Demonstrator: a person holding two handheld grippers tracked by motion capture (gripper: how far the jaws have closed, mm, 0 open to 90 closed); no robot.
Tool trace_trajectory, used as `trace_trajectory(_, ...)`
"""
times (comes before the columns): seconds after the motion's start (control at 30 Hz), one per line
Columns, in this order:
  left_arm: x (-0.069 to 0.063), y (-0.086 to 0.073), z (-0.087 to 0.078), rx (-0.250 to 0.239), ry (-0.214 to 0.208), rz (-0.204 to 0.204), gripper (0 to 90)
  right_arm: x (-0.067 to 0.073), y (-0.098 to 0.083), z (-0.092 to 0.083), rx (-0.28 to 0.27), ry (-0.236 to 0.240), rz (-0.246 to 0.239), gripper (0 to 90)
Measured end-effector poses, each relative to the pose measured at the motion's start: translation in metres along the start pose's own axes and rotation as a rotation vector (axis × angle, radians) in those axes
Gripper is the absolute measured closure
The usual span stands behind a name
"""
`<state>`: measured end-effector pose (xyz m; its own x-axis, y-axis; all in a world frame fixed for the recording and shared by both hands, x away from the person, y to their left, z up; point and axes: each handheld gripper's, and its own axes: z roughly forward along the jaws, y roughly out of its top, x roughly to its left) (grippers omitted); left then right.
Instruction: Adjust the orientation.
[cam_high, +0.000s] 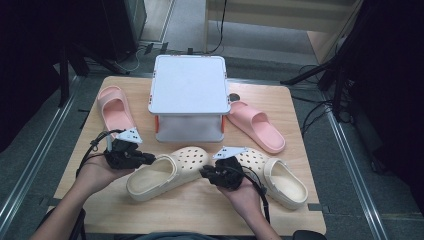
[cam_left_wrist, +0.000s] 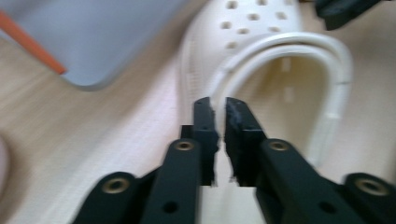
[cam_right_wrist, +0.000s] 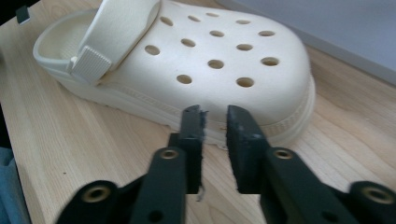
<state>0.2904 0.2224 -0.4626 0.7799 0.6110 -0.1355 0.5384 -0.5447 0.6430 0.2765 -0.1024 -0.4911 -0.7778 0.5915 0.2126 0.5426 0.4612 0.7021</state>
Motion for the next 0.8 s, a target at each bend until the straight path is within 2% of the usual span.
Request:
trace_trajectory(0.07,0.008,-0.006,0.004,0.008,-0.003,0.001,80.9,0.002,0.0,0.003,0.013,-0.001,-0.006,84.1)
trace_trajectory(0.1,0.012,-0.009,0.007,0.019,0.009,-0.013,81.8,0.003,0.0,0.004,0.02,-0.003,-0.011,84.8)
trace_trajectory(0.2,0.022,-0.014,0.014,0.044,-0.003,-0.051,84.1,0.006,-0.001,0.009,0.036,-0.021,-0.017,85.4)
trace_trajectory(0.3,0.021,-0.013,0.022,0.075,0.007,-0.037,85.3,0.005,0.0,0.013,0.045,-0.036,-0.022,84.8)
trace_trajectory(0.37,0.019,-0.013,0.023,0.079,0.019,-0.029,86.8,0.003,0.0,0.014,0.038,-0.027,-0.013,85.0)
trace_trajectory(0.6,0.019,-0.02,0.02,0.063,-0.028,-0.072,87.6,-0.001,0.002,0.017,0.028,-0.027,0.013,85.3)
trace_trajectory(0.7,0.017,-0.023,0.019,0.057,-0.033,-0.077,88.0,-0.003,0.004,0.018,0.027,-0.007,0.057,83.0)
trace_trajectory(0.8,0.012,-0.026,0.017,0.058,-0.033,-0.076,88.2,-0.004,0.007,0.02,0.027,-0.011,0.051,84.8)
